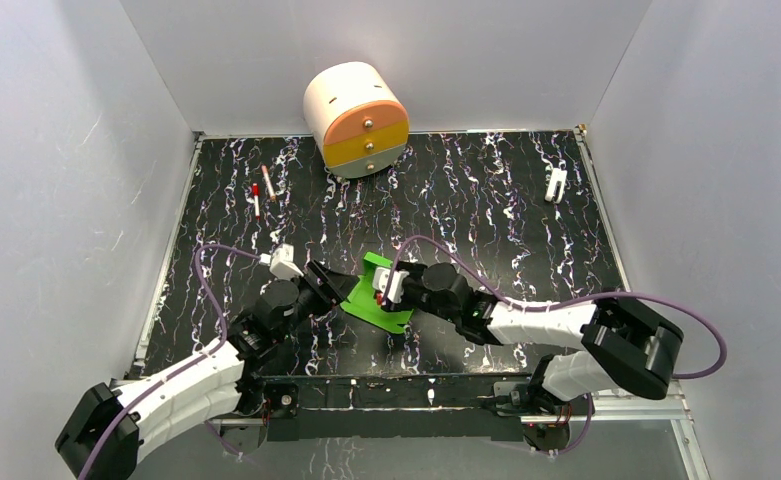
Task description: Fold the paper box
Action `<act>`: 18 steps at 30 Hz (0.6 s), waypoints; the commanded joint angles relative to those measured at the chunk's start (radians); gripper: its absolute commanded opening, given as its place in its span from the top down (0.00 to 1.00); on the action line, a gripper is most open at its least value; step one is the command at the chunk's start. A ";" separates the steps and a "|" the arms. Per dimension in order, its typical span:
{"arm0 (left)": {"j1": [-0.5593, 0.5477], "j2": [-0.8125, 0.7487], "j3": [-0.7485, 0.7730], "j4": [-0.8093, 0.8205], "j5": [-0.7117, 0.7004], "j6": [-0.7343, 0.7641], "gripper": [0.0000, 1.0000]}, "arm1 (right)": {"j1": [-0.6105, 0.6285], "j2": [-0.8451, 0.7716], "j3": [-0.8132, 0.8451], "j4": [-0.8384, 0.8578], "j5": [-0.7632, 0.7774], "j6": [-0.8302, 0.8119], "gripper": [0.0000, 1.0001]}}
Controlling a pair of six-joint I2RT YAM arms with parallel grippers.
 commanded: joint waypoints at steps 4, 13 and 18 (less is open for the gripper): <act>0.005 -0.002 0.028 0.038 0.072 -0.034 0.35 | 0.004 -0.088 -0.010 -0.006 0.004 0.196 0.30; 0.003 0.123 0.041 0.198 0.164 -0.096 0.35 | 0.004 -0.323 0.005 -0.193 0.237 0.488 0.28; -0.002 0.203 0.062 0.266 0.181 -0.119 0.36 | 0.002 -0.350 0.014 -0.331 0.422 0.615 0.29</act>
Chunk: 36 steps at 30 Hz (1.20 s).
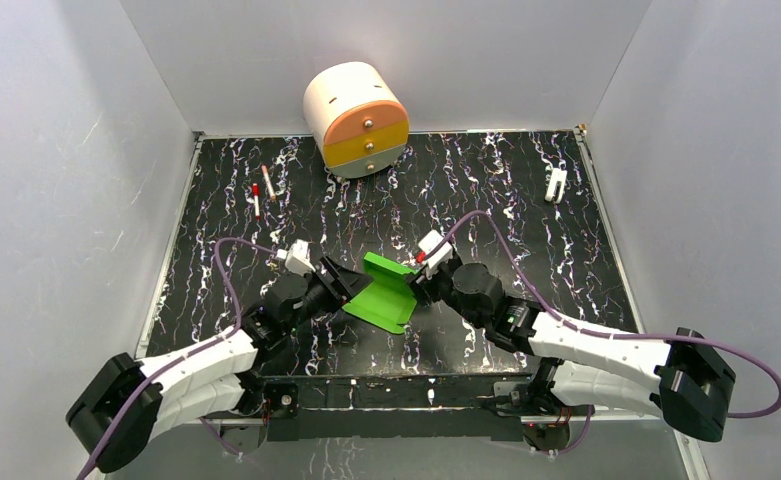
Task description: Fold the paper box
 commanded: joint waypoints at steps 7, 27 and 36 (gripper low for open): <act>-0.016 0.153 0.076 0.177 0.028 -0.050 0.40 | -0.008 -0.026 -0.022 -0.099 0.288 0.227 0.32; -0.039 0.441 0.152 0.361 -0.027 -0.118 0.60 | -0.043 0.082 -0.126 0.147 0.199 0.208 0.37; -0.039 0.501 0.155 0.428 -0.075 -0.178 0.64 | -0.047 0.111 -0.141 0.187 0.177 0.200 0.39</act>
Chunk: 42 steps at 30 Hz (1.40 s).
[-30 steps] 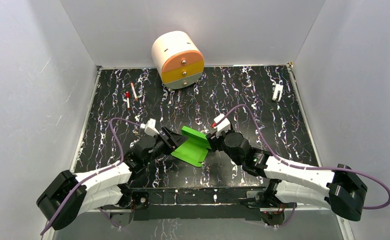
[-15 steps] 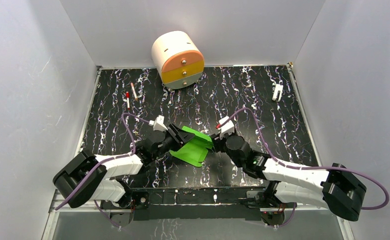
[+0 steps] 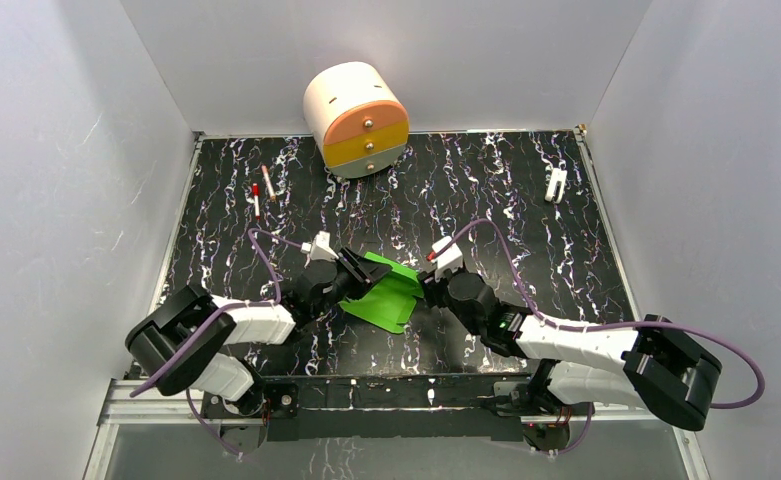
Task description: Fold the paper box
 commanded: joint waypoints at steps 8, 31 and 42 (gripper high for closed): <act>-0.005 0.075 0.043 0.115 -0.073 -0.084 0.72 | -0.006 0.000 -0.011 0.098 -0.027 -0.009 0.40; -0.005 0.155 0.014 0.260 -0.032 -0.174 1.00 | -0.005 0.108 -0.055 0.321 -0.043 -0.030 0.42; -0.005 0.158 -0.037 0.320 -0.042 -0.231 1.00 | -0.005 0.213 -0.067 0.555 -0.077 -0.047 0.42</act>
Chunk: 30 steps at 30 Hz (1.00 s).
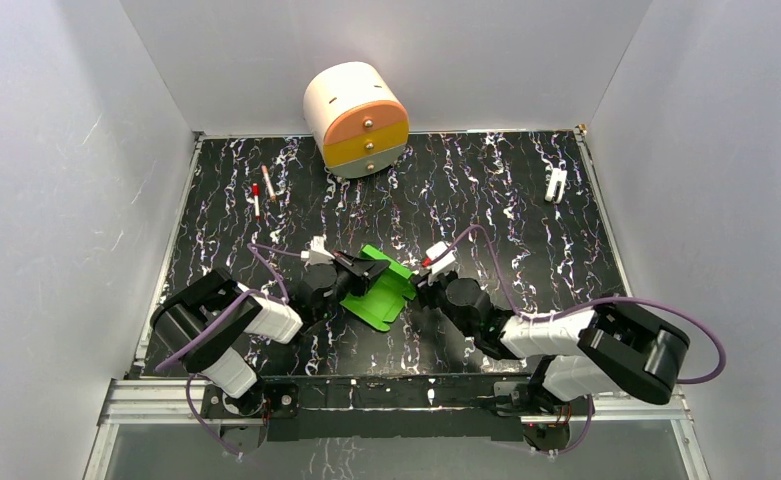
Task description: Fold the paper box
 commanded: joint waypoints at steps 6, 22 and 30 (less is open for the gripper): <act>-0.005 -0.004 -0.046 0.089 -0.008 -0.053 1.00 | -0.004 0.092 0.002 0.300 -0.025 -0.013 0.43; -0.002 -0.071 -0.140 0.114 -0.158 0.009 1.00 | -0.006 0.087 -0.013 0.226 -0.084 -0.037 0.47; -0.002 -0.060 -0.129 0.114 -0.160 0.008 1.00 | -0.006 0.029 -0.053 0.168 -0.096 -0.022 0.48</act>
